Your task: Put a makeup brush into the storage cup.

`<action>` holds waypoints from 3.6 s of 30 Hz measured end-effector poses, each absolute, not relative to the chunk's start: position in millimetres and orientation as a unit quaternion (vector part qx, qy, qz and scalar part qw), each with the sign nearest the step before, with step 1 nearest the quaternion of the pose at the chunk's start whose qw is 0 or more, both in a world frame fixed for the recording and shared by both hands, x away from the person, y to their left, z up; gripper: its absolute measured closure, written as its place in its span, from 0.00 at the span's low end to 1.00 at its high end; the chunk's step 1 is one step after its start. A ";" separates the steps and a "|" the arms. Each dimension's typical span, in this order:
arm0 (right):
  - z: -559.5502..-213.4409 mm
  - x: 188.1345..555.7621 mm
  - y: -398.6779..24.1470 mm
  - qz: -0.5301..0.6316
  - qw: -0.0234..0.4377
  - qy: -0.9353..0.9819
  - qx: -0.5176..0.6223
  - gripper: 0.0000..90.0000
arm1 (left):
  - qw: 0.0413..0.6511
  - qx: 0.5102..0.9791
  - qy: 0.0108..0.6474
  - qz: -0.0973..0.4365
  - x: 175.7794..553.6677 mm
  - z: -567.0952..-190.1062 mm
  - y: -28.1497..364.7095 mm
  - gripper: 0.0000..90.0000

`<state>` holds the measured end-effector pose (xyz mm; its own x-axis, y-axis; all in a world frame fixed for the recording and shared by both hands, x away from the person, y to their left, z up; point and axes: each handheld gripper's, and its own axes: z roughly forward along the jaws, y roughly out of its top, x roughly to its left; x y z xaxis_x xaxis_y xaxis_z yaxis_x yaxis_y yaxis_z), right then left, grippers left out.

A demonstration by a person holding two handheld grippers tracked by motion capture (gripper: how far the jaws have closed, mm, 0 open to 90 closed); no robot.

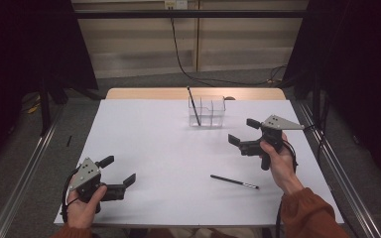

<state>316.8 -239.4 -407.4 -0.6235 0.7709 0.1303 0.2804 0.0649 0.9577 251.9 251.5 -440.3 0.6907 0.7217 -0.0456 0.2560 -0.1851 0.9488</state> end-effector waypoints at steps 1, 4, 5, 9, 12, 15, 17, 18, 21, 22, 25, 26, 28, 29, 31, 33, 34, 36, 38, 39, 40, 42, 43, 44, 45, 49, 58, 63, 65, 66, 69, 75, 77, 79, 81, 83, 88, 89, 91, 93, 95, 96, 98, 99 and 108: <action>-407.8 313.9 -241.2 0.569 0.215 0.699 0.376 0.01 | 0.546 0.740 0.330 0.214 251.8 -440.3 251.5 0.03; -409.9 305.0 -245.3 0.569 0.213 0.699 0.377 0.01 | 0.546 0.739 0.332 0.215 251.9 -440.4 251.2 0.03; -410.4 302.0 -246.4 0.569 0.215 0.698 0.377 0.01 | 0.547 0.738 0.332 0.215 251.7 -440.2 250.9 0.03; -411.8 291.0 -252.1 0.573 0.211 0.697 0.376 0.01 | 0.551 0.731 0.338 0.217 251.2 -440.6 250.0 0.03; -414.0 282.8 -255.6 0.571 0.211 0.698 0.376 0.01 | 0.554 0.731 0.337 0.215 250.7 -440.5 249.1 0.03; -415.9 274.9 -259.8 0.571 0.214 0.698 0.376 0.01 | 0.556 0.730 0.334 0.216 249.8 -439.9 248.9 0.03; -417.6 270.0 -262.1 0.568 0.216 0.699 0.377 0.01 | 0.558 0.729 0.334 0.214 249.4 -439.6 248.5 0.03; -418.7 267.7 -263.3 0.567 0.216 0.701 0.376 0.01 | 0.559 0.729 0.333 0.213 249.3 -439.6 248.0 0.03; -421.5 261.1 -267.1 0.564 0.216 0.701 0.378 0.01 | 0.557 0.732 0.329 0.213 248.9 -439.5 248.0 0.03; -422.0 259.1 -268.2 0.564 0.218 0.701 0.378 0.01 | 0.557 0.732 0.330 0.213 248.6 -439.5 248.1 0.03; -422.5 251.9 -272.5 0.563 0.222 0.700 0.380 0.01 | 0.556 0.733 0.329 0.213 248.1 -440.0 249.5 0.03; -422.8 249.0 -274.5 0.563 0.223 0.700 0.379 0.01 | 0.557 0.732 0.330 0.212 247.9 -440.1 249.8 0.03; -424.2 244.7 -277.6 0.561 0.226 0.699 0.381 0.01 | 0.556 0.731 0.333 0.213 247.4 -440.1 251.0 0.03; -425.4 243.0 -279.2 0.558 0.227 0.701 0.382 0.01 | 0.556 0.731 0.332 0.213 247.2 -440.1 251.1 0.03; -427.6 239.2 -282.2 0.556 0.222 0.701 0.387 0.01 | 0.556 0.731 0.332 0.213 246.1 -440.0 251.2 0.03; -428.7 234.5 -285.9 0.556 0.223 0.701 0.388 0.01 | 0.557 0.732 0.330 0.213 244.8 -440.1 250.3 0.03; -429.4 232.3 -287.7 0.557 0.224 0.699 0.389 0.01 | 0.556 0.733 0.329 0.213 244.2 -440.3 249.6 0.03; -430.5 227.9 -290.1 0.553 0.227 0.700 0.390 0.01 | 0.557 0.734 0.327 0.210 243.1 -440.0 248.3 0.03; -431.8 220.8 -294.9 0.552 0.232 0.699 0.390 0.01 | 0.559 0.732 0.327 0.212 242.0 -439.5 248.2 0.03; -432.3 217.6 -297.7 0.552 0.233 0.698 0.392 0.01 | 0.559 0.731 0.328 0.212 241.7 -439.6 248.4 0.03; -433.0 214.3 -300.9 0.550 0.235 0.700 0.391 0.01 | 0.559 0.730 0.331 0.213 241.2 -439.7 248.5 0.03; -434.9 208.7 -306.6 0.548 0.239 0.698 0.393 0.01 | 0.558 0.730 0.331 0.215 240.4 -439.5 249.1 0.03; -436.0 205.8 -309.3 0.547 0.241 0.697 0.396 0.01 | 0.559 0.729 0.331 0.214 239.7 -439.4 249.2 0.03; -437.4 201.3 -312.4 0.542 0.246 0.697 0.399 0.01 | 0.559 0.729 0.331 0.215 239.3 -439.3 249.2 0.03; -437.7 199.4 -313.9 0.543 0.247 0.696 0.399 0.01 | 0.559 0.730 0.330 0.214 238.6 -439.1 249.3 0.03; -436.5 191.0 -320.2 0.546 0.260 0.686 0.403 0.01 | 0.559 0.727 0.334 0.216 235.5 -439.4 251.5 0.03; -437.8 182.6 -324.2 0.547 0.276 0.670 0.419 0.00 | 0.562 0.724 0.335 0.218 233.9 -438.3 254.4 0.03; -437.3 183.7 -323.1 0.553 0.272 0.667 0.420 0.00 | 0.561 0.726 0.333 0.216 235.4 -439.3 255.1 0.03; -437.2 185.2 -321.7 0.554 0.268 0.669 0.418 0.00 | 0.561 0.725 0.337 0.216 235.6 -439.5 255.9 0.03; -437.4 186.7 -320.4 0.555 0.267 0.671 0.414 0.00 | 0.561 0.724 0.337 0.217 235.7 -439.4 256.2 0.03; -437.2 190.1 -317.5 0.557 0.259 0.673 0.411 0.00 | 0.560 0.726 0.336 0.217 235.9 -439.6 256.3 0.03; -433.5 200.6 -311.0 0.561 0.233 0.689 0.396 0.03 | 0.558 0.728 0.334 0.218 235.6 -439.4 255.5 0.03; -432.3 203.9 -307.4 0.562 0.230 0.692 0.391 0.02 | 0.558 0.727 0.336 0.218 235.8 -439.4 255.5 0.03; -430.4 207.6 -304.0 0.564 0.228 0.696 0.383 0.02 | 0.558 0.727 0.336 0.218 235.9 -439.5 255.4 0.03; -429.0 212.1 -299.0 0.558 0.228 0.701 0.381 0.04 | 0.557 0.728 0.334 0.219 235.5 -439.1 255.3 0.03; -430.1 216.9 -293.2 0.548 0.220 0.712 0.381 0.06 | 0.557 0.729 0.333 0.219 235.5 -439.1 254.8 0.03; -431.7 225.8 -280.9 0.533 0.206 0.731 0.374 0.05 | 0.556 0.730 0.332 0.218 236.4 -439.3 254.1 0.03; -430.6 227.3 -279.5 0.531 0.205 0.733 0.373 0.04 | 0.556 0.731 0.332 0.218 236.7 -439.4 254.3 0.03; -427.2 230.8 -278.2 0.526 0.196 0.740 0.371 0.00 | 0.555 0.731 0.331 0.218 237.1 -439.7 254.6 0.03; -423.4 235.1 -277.4 0.524 0.189 0.747 0.363 0.02 | 0.556 0.731 0.332 0.216 237.1 -439.4 254.8 0.03; -421.1 239.1 -275.7 0.519 0.186 0.753 0.360 0.01 | 0.555 0.732 0.332 0.216 236.8 -439.8 254.8 0.03; -419.8 242.5 -274.5 0.517 0.173 0.759 0.356 0.00 | 0.555 0.732 0.331 0.216 236.7 -439.9 255.1 0.03; -418.8 246.3 -271.8 0.508 0.166 0.770 0.349 0.00 | 0.555 0.732 0.332 0.217 236.6 -439.9 256.2 0.03; -418.4 248.6 -269.2 0.499 0.160 0.779 0.344 0.00 | 0.555 0.731 0.332 0.216 236.8 -440.1 256.5 0.03; -417.2 259.9 -253.8 0.448 0.125 0.828 0.314 0.01 | 0.554 0.733 0.330 0.214 239.0 -440.1 255.1 0.03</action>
<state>259.9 -253.8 -417.2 -0.7715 0.6320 0.0735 0.4074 0.4019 0.8201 239.0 255.1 -440.1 0.6901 0.7219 -0.0519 0.2468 -0.1672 0.9545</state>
